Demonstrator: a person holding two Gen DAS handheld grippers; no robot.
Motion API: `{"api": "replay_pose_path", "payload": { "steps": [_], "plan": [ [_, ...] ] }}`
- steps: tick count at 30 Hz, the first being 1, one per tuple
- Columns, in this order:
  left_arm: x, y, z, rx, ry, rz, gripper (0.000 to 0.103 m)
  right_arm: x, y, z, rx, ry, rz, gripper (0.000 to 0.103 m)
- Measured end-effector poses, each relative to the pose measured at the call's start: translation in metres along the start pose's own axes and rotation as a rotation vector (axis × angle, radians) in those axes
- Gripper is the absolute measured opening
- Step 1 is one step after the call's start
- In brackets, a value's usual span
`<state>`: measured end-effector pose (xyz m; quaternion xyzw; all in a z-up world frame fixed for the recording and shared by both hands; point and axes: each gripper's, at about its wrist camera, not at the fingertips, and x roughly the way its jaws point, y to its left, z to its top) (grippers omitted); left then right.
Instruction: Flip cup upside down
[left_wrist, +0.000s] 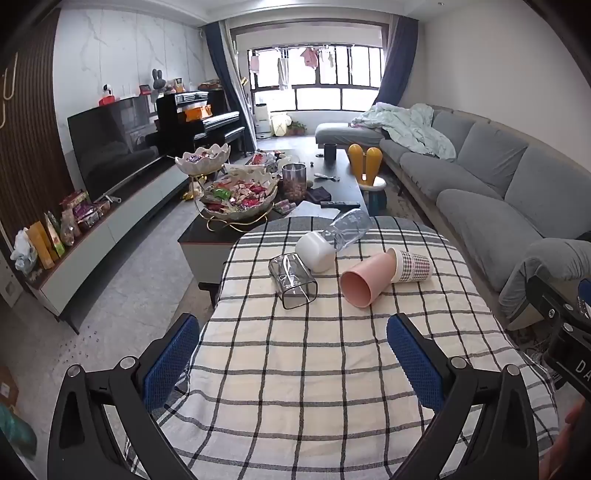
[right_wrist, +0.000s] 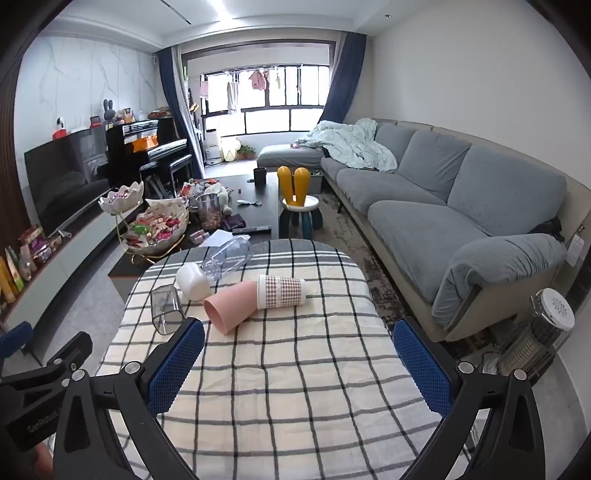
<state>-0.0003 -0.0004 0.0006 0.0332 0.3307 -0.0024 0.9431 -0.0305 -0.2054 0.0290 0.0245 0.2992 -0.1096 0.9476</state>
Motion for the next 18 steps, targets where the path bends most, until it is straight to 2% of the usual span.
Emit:
{"api": "replay_pose_path", "payload": {
  "steps": [18],
  "plan": [
    [-0.0036,0.0017,0.0041,-0.009,-0.004,-0.011,0.103,-0.0011,0.0001,0.0002,0.003,-0.008,0.003,0.103]
  ]
}}
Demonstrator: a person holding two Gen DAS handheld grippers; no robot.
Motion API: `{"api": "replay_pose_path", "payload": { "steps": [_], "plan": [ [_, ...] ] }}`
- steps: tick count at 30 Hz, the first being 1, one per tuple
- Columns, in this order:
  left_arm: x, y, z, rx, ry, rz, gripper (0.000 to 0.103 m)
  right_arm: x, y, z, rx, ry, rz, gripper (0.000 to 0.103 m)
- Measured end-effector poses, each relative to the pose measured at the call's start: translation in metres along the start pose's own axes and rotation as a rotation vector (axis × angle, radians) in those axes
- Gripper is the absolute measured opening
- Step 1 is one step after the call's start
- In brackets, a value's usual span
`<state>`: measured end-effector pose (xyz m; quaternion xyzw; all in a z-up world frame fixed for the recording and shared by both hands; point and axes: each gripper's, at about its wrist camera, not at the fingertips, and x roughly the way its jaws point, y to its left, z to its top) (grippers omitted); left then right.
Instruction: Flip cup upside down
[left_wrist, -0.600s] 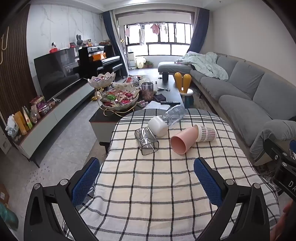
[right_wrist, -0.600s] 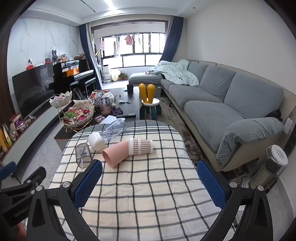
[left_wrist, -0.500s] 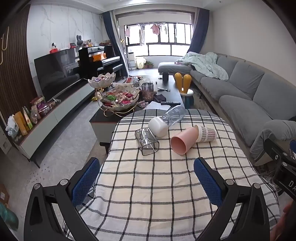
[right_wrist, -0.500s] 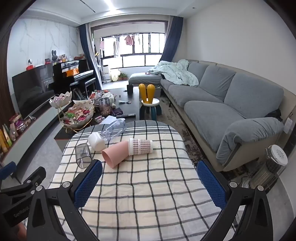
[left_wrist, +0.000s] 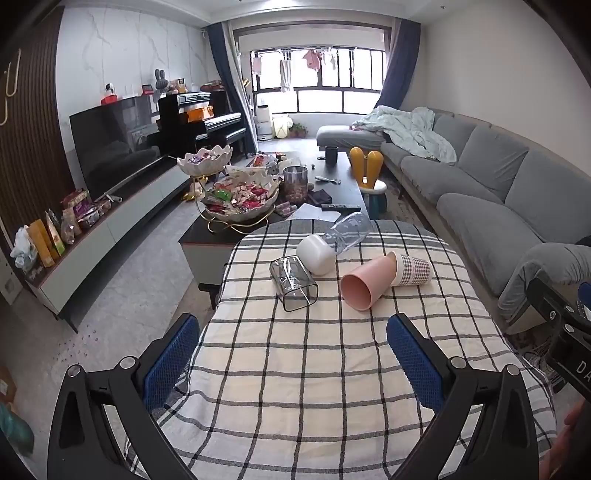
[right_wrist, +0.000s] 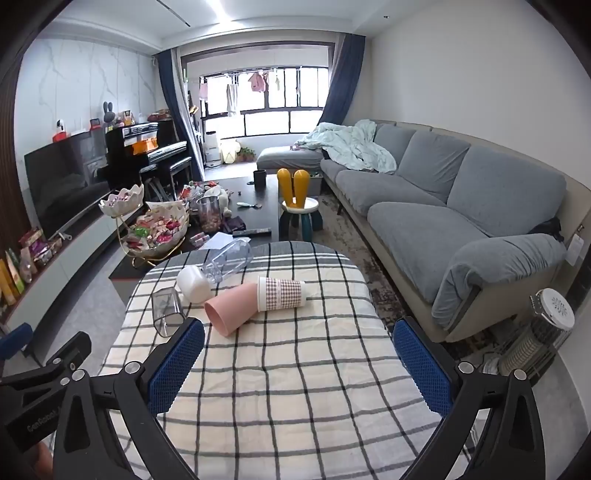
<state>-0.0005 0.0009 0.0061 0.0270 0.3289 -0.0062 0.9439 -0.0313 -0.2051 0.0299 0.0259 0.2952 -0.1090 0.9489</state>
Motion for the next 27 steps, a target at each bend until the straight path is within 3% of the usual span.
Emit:
{"api": "replay_pose_path", "payload": {
  "steps": [27],
  "plan": [
    [0.0007,0.0024,-0.0013,-0.008,0.001,-0.004,0.103,-0.0012,0.0003,0.0008,0.000,-0.001,0.000,0.103]
  ]
}}
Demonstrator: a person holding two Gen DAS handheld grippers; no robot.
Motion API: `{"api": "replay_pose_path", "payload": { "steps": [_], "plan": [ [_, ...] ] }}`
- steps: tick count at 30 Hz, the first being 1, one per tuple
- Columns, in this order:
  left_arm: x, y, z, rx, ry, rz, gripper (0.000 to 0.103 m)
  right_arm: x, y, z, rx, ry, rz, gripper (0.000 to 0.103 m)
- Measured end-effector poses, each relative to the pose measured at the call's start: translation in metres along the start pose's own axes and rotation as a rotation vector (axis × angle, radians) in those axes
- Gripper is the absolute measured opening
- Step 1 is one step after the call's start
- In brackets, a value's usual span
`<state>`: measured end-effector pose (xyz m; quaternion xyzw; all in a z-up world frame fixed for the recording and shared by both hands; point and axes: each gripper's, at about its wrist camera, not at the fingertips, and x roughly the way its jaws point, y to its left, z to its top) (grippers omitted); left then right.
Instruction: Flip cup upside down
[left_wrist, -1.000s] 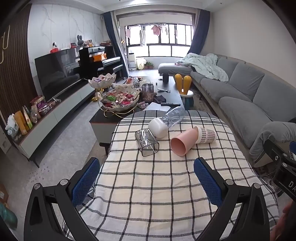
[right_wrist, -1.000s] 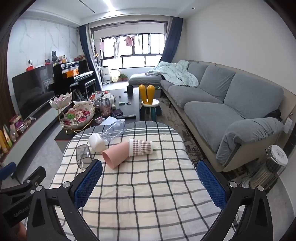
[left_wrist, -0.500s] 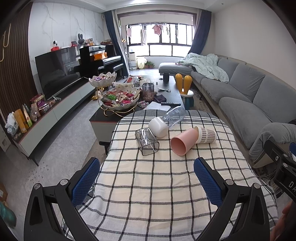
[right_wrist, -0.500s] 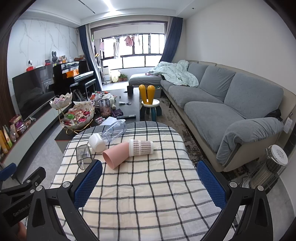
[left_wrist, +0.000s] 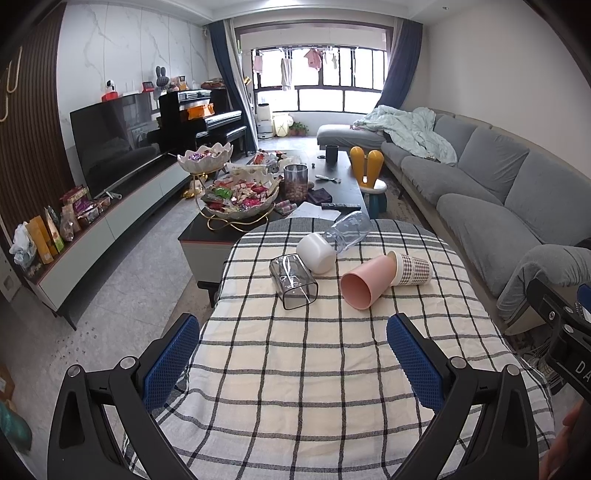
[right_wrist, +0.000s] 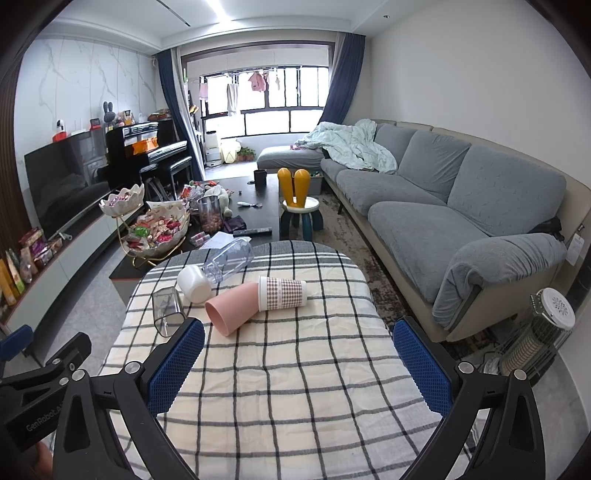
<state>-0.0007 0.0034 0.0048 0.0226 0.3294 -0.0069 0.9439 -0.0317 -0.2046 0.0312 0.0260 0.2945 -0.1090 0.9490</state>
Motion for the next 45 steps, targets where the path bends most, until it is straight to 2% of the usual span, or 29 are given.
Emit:
{"api": "replay_pose_path", "payload": {
  "steps": [45],
  "plan": [
    [0.0006,-0.0002,-0.0077,-0.007,0.005,-0.002,0.103,0.0026,0.0049,0.0024,-0.001,0.000,0.000,0.103]
  ]
}}
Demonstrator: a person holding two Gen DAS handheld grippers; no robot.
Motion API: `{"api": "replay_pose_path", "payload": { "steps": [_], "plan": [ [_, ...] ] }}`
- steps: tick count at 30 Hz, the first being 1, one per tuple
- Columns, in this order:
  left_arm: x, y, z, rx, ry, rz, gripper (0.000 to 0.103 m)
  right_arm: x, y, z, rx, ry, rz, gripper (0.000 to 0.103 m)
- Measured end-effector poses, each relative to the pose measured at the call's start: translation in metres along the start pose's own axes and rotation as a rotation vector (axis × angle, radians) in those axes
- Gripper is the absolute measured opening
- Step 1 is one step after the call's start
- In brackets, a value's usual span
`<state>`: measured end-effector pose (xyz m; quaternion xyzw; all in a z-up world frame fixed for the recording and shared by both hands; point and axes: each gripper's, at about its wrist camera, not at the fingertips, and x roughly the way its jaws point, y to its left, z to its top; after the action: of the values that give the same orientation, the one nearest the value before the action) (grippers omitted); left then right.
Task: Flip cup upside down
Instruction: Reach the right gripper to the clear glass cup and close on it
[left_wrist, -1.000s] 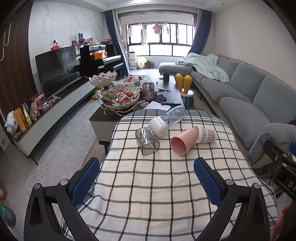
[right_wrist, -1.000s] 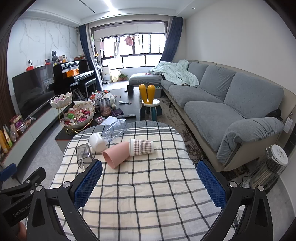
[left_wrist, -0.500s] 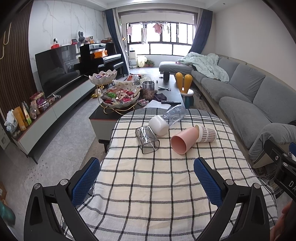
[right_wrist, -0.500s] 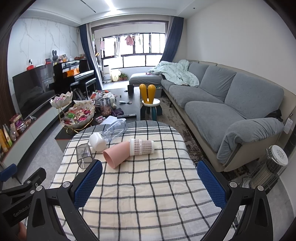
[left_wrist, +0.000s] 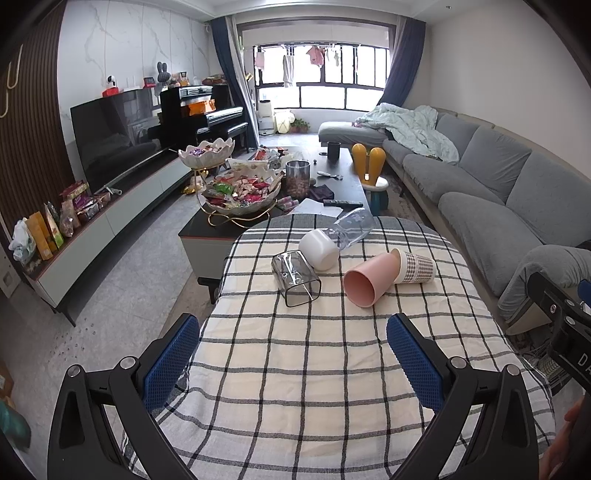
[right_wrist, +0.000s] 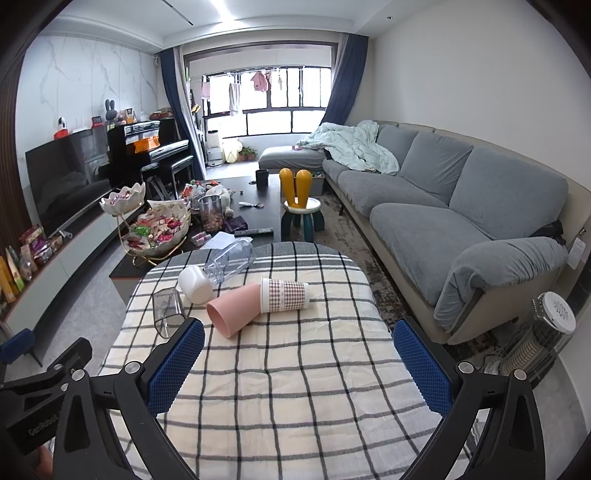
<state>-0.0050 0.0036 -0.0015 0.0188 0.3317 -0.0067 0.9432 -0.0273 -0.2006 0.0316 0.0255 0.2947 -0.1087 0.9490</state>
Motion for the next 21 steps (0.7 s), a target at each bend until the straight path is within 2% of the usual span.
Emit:
{"api": "replay_pose_path", "payload": {
  "steps": [6,10,13,21],
  "plan": [
    [0.004,0.007,-0.003,-0.010,0.001,0.015,0.103,0.004,0.006,0.001,-0.016,0.009,0.013,0.103],
    [0.021,0.020,0.001,-0.027,0.006,0.037,0.103,0.021,0.023,0.007,-0.040,0.015,0.032,0.103],
    [0.036,0.032,0.008,-0.041,0.006,0.058,0.103,0.043,0.036,0.008,-0.060,0.021,0.049,0.103],
    [0.085,0.073,0.019,-0.082,0.018,0.121,0.103,0.106,0.102,0.022,-0.127,0.068,0.118,0.103]
  ]
}}
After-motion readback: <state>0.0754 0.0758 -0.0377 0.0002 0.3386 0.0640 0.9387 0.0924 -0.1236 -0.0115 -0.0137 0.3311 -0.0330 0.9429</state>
